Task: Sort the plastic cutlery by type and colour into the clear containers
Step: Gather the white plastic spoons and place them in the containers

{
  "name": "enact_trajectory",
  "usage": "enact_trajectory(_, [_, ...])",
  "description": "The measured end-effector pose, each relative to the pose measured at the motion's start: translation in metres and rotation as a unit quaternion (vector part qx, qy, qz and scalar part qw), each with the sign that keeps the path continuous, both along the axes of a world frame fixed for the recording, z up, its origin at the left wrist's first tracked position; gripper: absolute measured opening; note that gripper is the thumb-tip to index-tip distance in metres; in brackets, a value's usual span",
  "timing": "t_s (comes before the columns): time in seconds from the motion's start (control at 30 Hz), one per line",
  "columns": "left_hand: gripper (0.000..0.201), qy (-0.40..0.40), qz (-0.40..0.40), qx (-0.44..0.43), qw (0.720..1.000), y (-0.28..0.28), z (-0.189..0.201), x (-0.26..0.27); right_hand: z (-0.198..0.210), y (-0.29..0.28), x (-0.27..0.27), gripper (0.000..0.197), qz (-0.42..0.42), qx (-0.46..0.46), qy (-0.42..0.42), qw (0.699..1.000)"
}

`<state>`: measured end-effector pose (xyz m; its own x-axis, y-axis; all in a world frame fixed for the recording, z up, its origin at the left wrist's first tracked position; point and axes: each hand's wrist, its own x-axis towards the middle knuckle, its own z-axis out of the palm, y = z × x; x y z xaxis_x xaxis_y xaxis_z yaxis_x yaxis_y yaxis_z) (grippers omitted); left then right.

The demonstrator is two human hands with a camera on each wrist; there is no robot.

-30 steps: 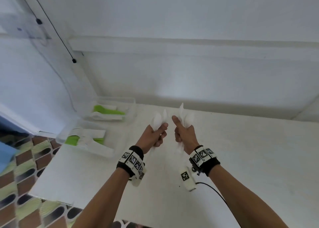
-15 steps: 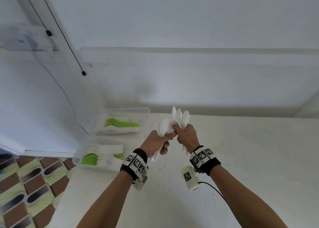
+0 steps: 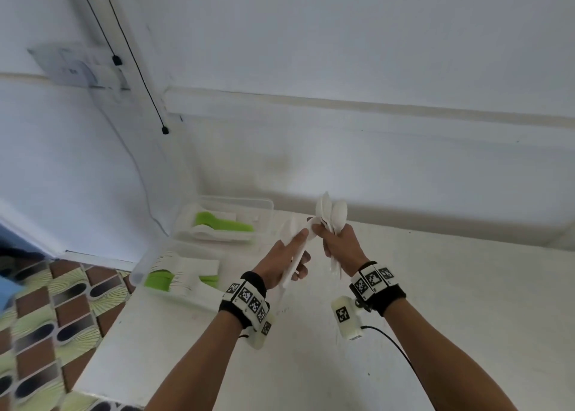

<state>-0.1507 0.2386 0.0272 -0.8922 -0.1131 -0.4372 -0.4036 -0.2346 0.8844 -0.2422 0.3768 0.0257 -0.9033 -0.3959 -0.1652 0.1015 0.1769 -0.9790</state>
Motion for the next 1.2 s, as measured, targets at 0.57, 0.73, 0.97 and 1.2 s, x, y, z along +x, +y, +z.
enact_trajectory(0.57, [0.033, 0.020, 0.108, 0.078, 0.991, 0.027, -0.023, -0.005, -0.010, 0.024, -0.028, 0.012, -0.103, 0.038, -0.060, 0.992])
enact_trajectory(0.73, [0.007, 0.039, 0.163, 0.057, 0.984, 0.023, -0.027, -0.009, -0.019, 0.030, -0.028, 0.025, -0.008, 0.062, -0.084, 0.995])
enact_trajectory(0.97, [0.016, 0.068, 0.122, -0.037, 0.989, 0.028, -0.034, -0.012, -0.019, 0.017, -0.006, 0.032, -0.032, 0.125, 0.041, 0.991])
enact_trajectory(1.2, [0.013, 0.054, 0.092, -0.062, 0.992, 0.024, -0.034, -0.014, -0.036, 0.006, 0.000, 0.044, -0.054, 0.003, -0.115, 0.992])
